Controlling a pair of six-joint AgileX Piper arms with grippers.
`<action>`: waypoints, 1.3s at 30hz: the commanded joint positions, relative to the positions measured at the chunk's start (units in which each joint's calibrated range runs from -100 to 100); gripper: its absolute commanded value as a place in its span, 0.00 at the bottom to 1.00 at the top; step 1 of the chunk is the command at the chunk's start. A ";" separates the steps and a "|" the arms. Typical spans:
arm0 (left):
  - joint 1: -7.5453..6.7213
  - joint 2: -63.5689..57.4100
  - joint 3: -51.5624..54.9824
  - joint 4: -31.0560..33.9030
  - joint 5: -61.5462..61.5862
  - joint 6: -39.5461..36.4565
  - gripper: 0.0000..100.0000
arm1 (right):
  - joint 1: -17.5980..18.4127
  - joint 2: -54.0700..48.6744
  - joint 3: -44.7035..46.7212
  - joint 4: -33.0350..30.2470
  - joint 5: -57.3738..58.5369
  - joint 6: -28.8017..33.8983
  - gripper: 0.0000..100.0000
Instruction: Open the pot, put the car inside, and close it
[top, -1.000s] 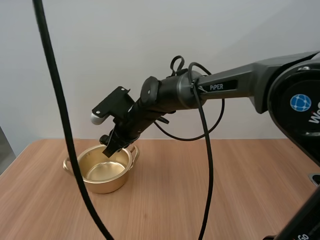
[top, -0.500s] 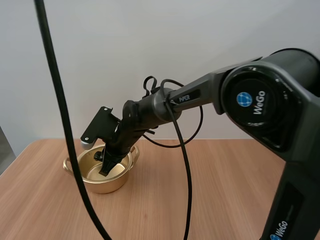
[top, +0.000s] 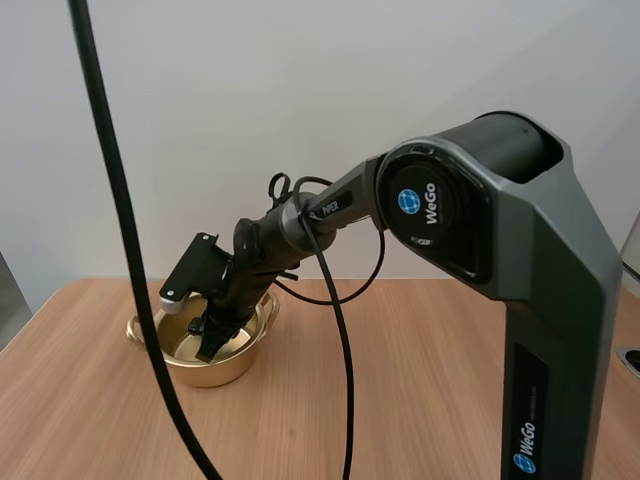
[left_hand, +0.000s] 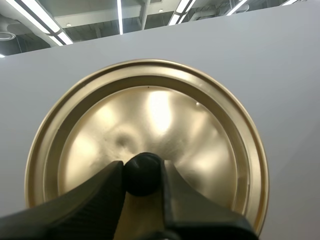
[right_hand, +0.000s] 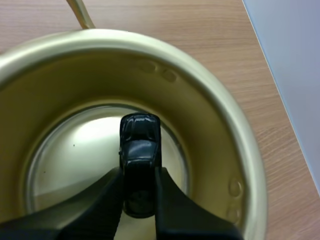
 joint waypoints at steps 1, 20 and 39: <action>0.00 0.02 0.03 0.00 0.24 0.02 0.00 | -0.01 0.74 -0.10 -0.88 0.16 -0.03 0.00; 0.00 0.02 0.03 -0.10 1.25 0.02 0.00 | -0.01 -3.75 -0.10 -0.94 -4.44 -0.03 0.95; 0.00 1.83 2.45 9.29 1.68 0.09 0.00 | -10.28 -33.37 -0.10 0.26 23.62 3.98 0.00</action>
